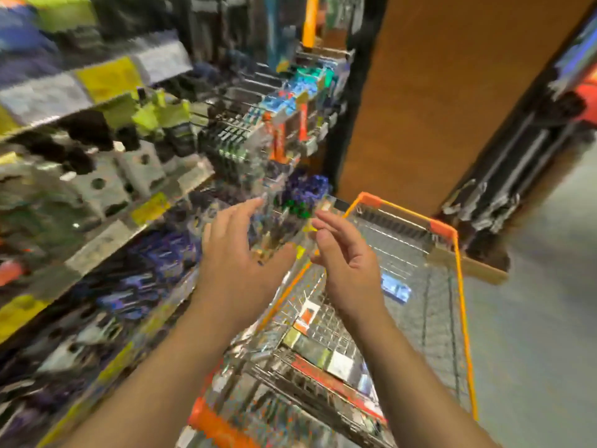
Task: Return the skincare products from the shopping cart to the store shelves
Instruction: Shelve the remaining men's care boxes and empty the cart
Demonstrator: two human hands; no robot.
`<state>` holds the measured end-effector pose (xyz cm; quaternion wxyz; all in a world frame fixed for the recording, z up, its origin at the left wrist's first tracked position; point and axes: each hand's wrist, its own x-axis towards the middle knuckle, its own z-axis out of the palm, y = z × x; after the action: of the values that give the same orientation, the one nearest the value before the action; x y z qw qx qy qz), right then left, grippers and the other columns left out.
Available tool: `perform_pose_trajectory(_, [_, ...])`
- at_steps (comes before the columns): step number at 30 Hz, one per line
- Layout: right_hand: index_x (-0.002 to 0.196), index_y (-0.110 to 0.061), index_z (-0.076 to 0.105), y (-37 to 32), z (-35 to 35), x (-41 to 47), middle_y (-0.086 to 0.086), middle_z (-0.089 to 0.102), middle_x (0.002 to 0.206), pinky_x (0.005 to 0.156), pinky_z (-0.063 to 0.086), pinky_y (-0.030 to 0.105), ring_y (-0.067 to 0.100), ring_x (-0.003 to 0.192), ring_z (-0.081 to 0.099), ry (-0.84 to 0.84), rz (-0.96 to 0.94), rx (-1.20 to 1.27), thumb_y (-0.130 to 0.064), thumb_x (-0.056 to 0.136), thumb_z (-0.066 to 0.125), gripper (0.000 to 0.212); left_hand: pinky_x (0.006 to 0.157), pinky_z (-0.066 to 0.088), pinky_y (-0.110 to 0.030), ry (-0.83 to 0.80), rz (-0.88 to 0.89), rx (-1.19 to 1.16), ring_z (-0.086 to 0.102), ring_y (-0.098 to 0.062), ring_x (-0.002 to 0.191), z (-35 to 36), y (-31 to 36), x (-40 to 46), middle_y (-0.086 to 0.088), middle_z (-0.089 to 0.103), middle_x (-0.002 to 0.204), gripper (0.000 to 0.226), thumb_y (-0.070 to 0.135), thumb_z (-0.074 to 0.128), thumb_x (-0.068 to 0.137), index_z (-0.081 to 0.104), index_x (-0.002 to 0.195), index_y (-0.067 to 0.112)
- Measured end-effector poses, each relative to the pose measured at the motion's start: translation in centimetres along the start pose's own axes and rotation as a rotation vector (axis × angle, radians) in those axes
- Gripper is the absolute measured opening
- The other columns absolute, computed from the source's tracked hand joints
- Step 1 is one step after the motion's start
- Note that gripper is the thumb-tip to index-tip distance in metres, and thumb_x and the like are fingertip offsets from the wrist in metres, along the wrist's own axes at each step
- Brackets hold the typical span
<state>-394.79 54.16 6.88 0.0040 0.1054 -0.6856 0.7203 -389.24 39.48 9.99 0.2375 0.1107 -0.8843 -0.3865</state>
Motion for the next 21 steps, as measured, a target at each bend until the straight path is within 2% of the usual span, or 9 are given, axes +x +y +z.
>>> perform_pose_trajectory(3, [0.118,-0.036,0.071,2.8,-4.2,0.8,-0.006,0.075,0.119,0.103,0.053,0.056,0.014,0.115,0.069,0.107,0.100,-0.020,-0.053,0.085,0.064,0.037,0.109,0.030,-0.030,-0.108,-0.023,0.022,0.044,-0.019,0.126,4.4,0.6,0.3,0.004,0.051,0.128,0.080,0.061,0.053,0.072,0.056,0.139,0.019])
perform_pose_trajectory(5, [0.113,-0.041,0.072,4.7,-6.8,1.4,-0.008,0.075,0.118,0.103,0.053,0.057,0.016,0.114,0.070,0.197,0.161,-0.021,-0.056,0.083,0.064,0.035,0.112,0.032,-0.036,-0.187,-0.045,0.031,0.046,-0.022,0.127,7.0,0.8,0.4,0.001,0.053,0.131,0.082,0.062,0.053,0.070,0.055,0.141,0.021])
perform_pose_trajectory(9, [0.111,-0.038,0.071,8.7,-11.6,2.5,-0.001,0.073,0.120,0.097,0.056,0.056,0.020,0.112,0.070,0.329,0.289,0.016,-0.040,0.096,0.066,0.017,0.113,0.038,-0.046,-0.373,-0.169,0.037,0.043,-0.021,0.133,11.1,0.9,0.5,0.008,0.046,0.137,0.082,0.065,0.057,0.071,0.047,0.146,0.033])
perform_pose_trajectory(12, [0.113,-0.037,0.070,11.5,-14.1,3.2,-0.003,0.074,0.120,0.104,0.054,0.052,0.017,0.114,0.070,0.405,0.373,-0.006,-0.048,0.087,0.064,0.028,0.113,0.039,-0.049,-0.441,-0.204,0.048,0.045,-0.022,0.132,13.8,0.7,0.5,0.009,0.046,0.137,0.078,0.065,0.058,0.073,0.046,0.145,0.037])
perform_pose_trajectory(14, [0.113,-0.035,0.070,13.5,-15.3,3.4,-0.004,0.075,0.114,0.101,0.055,0.051,0.019,0.110,0.071,0.441,0.419,-0.026,-0.045,0.088,0.066,0.027,0.114,0.039,-0.048,-0.479,-0.216,0.047,0.044,-0.022,0.134,15.5,0.2,0.5,0.008,0.046,0.138,0.071,0.057,0.064,0.080,0.047,0.145,0.036])
perform_pose_trajectory(16, [0.112,-0.033,0.070,15.6,-16.3,3.5,-0.006,0.075,0.105,0.093,0.059,0.048,0.020,0.101,0.073,0.497,0.463,-0.034,-0.040,0.091,0.067,0.022,0.116,0.037,-0.047,-0.521,-0.227,0.050,0.042,-0.021,0.136,17.2,-0.2,0.8,0.008,0.045,0.139,0.071,0.056,0.064,0.080,0.048,0.145,0.034])
perform_pose_trajectory(18, [0.113,-0.029,0.068,17.7,-17.1,3.4,-0.005,0.072,0.097,0.075,0.055,0.040,0.015,0.084,0.070,0.513,0.502,-0.061,-0.034,0.097,0.067,0.018,0.118,0.033,-0.046,-0.571,-0.254,0.060,0.040,-0.021,0.139,19.0,-0.7,1.3,0.005,0.045,0.142,0.075,0.056,0.059,0.076,0.048,0.146,0.030])
perform_pose_trajectory(21, [0.121,-0.019,0.065,21.6,-18.5,3.1,-0.002,0.069,0.094,0.061,0.049,0.028,0.005,0.062,0.059,0.538,0.600,-0.118,-0.029,0.099,0.066,0.025,0.117,0.033,-0.043,-0.631,-0.262,0.091,0.045,-0.022,0.135,22.3,-1.7,1.8,-0.002,0.050,0.142,0.077,0.056,0.058,0.075,0.052,0.145,0.023])
